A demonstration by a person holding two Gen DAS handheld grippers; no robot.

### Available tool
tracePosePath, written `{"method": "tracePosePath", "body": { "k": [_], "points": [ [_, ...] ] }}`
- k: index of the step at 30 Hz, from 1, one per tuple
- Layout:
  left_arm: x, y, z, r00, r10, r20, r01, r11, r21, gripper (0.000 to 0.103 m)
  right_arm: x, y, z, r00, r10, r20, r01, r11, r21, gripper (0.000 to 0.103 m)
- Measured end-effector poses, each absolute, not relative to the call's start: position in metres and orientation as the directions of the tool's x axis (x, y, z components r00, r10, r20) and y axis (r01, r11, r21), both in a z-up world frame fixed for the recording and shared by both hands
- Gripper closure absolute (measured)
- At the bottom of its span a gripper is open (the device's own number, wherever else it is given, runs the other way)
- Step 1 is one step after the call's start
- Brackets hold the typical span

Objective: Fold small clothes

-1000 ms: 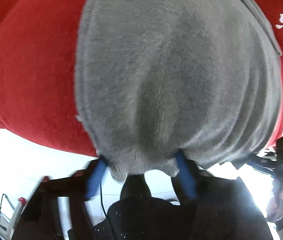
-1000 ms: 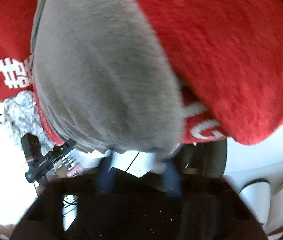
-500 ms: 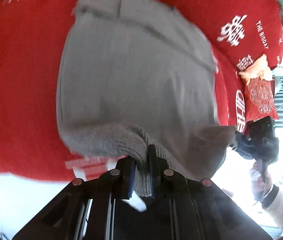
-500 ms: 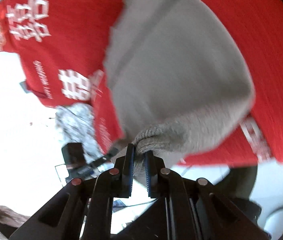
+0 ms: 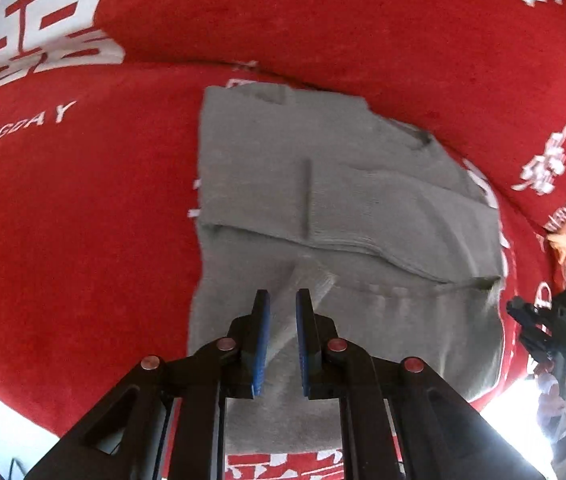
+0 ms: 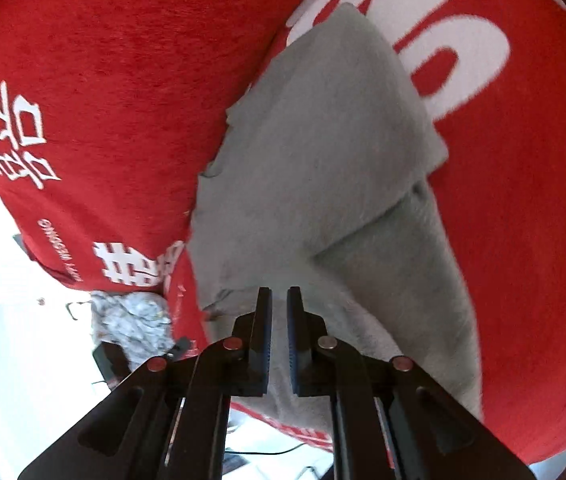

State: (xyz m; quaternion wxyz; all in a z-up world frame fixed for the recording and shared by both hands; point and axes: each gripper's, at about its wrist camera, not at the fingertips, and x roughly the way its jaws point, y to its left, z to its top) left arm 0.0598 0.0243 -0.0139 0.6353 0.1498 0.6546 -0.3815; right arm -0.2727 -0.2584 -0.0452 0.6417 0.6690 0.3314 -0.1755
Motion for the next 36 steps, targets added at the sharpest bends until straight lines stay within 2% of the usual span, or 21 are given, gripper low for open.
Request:
{"method": "tracePosePath", "body": {
  "k": [2, 3, 4, 5, 10, 18, 19, 20, 21, 22, 27, 34, 35, 36],
  "points": [
    [0.060, 0.020, -0.022, -0.163, -0.250, -0.954, 0.681, 0.671, -0.293, 0.090, -0.268, -0.264, -0.040, 0.663, 0.218, -0.716, 0.714, 0.102, 0.692, 0.087],
    [0.056, 0.014, -0.026, -0.176, -0.226, -0.958, 0.687, 0.669, -0.284, 0.090, -0.272, -0.265, -0.039, 0.640, 0.222, -0.735, 0.727, 0.133, 0.673, 0.066],
    [0.053, 0.011, -0.030, -0.186, -0.201, -0.962, 0.702, 0.657, -0.273, 0.090, -0.271, -0.265, -0.037, 0.622, 0.222, -0.751, 0.737, 0.158, 0.657, 0.037],
    [0.049, 0.010, -0.033, -0.185, -0.183, -0.966, 0.718, 0.645, -0.260, 0.090, -0.270, -0.263, -0.035, 0.587, 0.223, -0.778, 0.749, 0.216, 0.627, 0.028],
    [0.028, 0.004, -0.039, -0.195, -0.119, -0.974, 0.779, 0.584, -0.227, 0.090, -0.255, -0.253, -0.041, 0.463, 0.271, -0.844, 0.755, 0.379, 0.536, 0.027],
    [0.016, -0.003, -0.045, -0.189, -0.104, -0.976, 0.800, 0.560, -0.215, 0.090, -0.247, -0.246, -0.061, 0.401, 0.294, -0.867, 0.770, 0.405, 0.493, 0.027],
    [0.016, -0.001, -0.044, -0.193, -0.107, -0.975, 0.800, 0.558, -0.219, 0.087, -0.247, -0.244, -0.060, 0.392, 0.292, -0.872, 0.771, 0.412, 0.485, 0.027],
    [0.016, -0.002, -0.044, -0.195, -0.112, -0.974, 0.800, 0.557, -0.224, 0.076, -0.246, -0.243, -0.061, 0.381, 0.288, -0.879, 0.774, 0.420, 0.473, 0.027],
    [0.014, -0.005, -0.044, -0.194, -0.118, -0.974, 0.800, 0.555, -0.227, 0.032, -0.244, -0.241, -0.058, 0.369, 0.278, -0.887, 0.779, 0.428, 0.458, 0.027],
    [0.014, -0.004, -0.041, -0.177, -0.122, -0.977, 0.807, 0.550, -0.215, 0.000, -0.244, -0.240, -0.056, 0.366, 0.270, -0.891, 0.782, 0.429, 0.451, 0.027],
    [0.008, -0.010, -0.035, -0.131, -0.110, -0.985, 0.864, 0.476, -0.168, 0.000, -0.240, -0.235, -0.053, 0.362, 0.231, -0.903, 0.807, 0.407, 0.427, 0.027],
    [0.006, -0.030, -0.066, -0.151, -0.055, -0.987, 0.889, 0.428, -0.160, 0.001, -0.232, -0.231, -0.054, 0.332, 0.187, -0.925, 0.834, 0.399, 0.380, 0.027],
    [0.006, -0.032, -0.071, -0.152, -0.049, -0.987, 0.891, 0.427, -0.158, 0.005, -0.232, -0.231, -0.057, 0.327, 0.190, -0.926, 0.838, 0.395, 0.377, 0.027],
    [0.006, -0.032, -0.074, -0.155, -0.040, -0.987, 0.892, 0.424, -0.157, 0.018, -0.232, -0.231, -0.059, 0.322, 0.192, -0.927, 0.840, 0.393, 0.373, 0.027]
  ]
}}
